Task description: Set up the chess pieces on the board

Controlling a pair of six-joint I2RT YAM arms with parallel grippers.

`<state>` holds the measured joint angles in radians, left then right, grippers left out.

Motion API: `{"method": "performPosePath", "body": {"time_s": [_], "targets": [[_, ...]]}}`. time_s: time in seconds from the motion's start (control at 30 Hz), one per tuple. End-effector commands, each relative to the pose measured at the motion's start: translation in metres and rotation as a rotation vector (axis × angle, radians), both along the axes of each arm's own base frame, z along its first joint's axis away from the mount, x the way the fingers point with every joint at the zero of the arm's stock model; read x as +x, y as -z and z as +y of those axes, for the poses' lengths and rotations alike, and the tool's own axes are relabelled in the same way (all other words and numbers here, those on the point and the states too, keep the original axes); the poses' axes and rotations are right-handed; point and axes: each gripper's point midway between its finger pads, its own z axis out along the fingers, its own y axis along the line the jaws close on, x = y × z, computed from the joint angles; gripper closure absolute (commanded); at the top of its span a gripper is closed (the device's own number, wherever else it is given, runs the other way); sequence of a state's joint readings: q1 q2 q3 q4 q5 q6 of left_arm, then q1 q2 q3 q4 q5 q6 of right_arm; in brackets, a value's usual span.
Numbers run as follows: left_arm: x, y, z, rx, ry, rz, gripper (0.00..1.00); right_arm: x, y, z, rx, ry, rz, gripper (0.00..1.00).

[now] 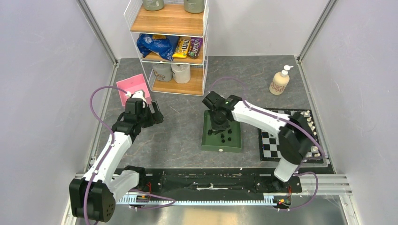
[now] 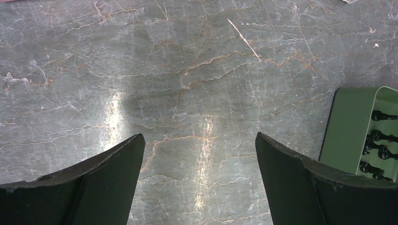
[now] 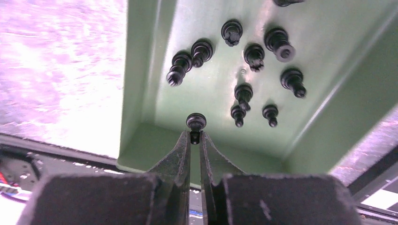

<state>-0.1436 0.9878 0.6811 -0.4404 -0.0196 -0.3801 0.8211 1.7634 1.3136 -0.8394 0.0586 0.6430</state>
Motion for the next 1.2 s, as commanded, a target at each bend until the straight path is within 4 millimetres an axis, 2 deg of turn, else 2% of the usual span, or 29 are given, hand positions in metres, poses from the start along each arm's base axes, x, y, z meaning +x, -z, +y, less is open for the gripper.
{"method": "performPosePath", "body": {"time_s": [0.0,0.1,0.17,0.37,0.57,0.67,0.83,1.17], "targets": [[0.007,-0.016,-0.001,0.005,0.011,-0.043,0.05,0.002,-0.057,-0.017,0.046,0.047,-0.13,0.88],[0.007,-0.018,-0.001,0.003,0.012,-0.045,0.05,0.0,-0.07,-0.042,0.037,0.121,-0.164,0.88],[0.007,-0.018,-0.001,0.0,0.012,-0.045,0.05,0.0,-0.071,-0.066,0.025,0.199,-0.176,0.89],[0.006,-0.021,-0.001,-0.005,0.009,-0.054,0.05,-0.01,-0.05,-0.158,0.003,0.519,-0.139,0.88],[0.006,-0.021,-0.004,-0.015,0.016,-0.052,0.05,-0.029,-0.024,-0.217,-0.069,0.71,-0.058,0.88],[0.006,-0.022,-0.004,-0.016,0.016,-0.053,0.05,-0.032,-0.012,-0.234,-0.063,0.778,-0.016,0.88],[0.006,-0.021,-0.004,-0.017,0.014,-0.05,0.05,-0.028,-0.003,-0.261,-0.088,0.854,-0.01,0.89],[0.007,-0.019,-0.004,-0.016,0.014,-0.043,0.05,-0.025,0.016,-0.28,-0.078,0.908,0.017,0.89]]}}
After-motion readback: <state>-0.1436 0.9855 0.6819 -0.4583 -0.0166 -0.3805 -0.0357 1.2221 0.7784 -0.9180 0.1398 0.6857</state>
